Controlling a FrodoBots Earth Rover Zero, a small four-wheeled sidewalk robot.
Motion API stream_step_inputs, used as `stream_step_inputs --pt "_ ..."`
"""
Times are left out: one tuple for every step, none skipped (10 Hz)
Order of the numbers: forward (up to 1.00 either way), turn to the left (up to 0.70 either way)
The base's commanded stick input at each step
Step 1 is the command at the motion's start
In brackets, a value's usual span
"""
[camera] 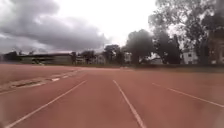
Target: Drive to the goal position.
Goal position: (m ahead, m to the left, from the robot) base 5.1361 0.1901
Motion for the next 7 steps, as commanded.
stream_step_inputs --pt "0.45 0.00" --pt "0.45 0.00" --pt "0.45 0.00" --pt "0.45 0.00" --pt "0.45 0.00" --pt "0.45 0.00" --pt "0.45 0.00"
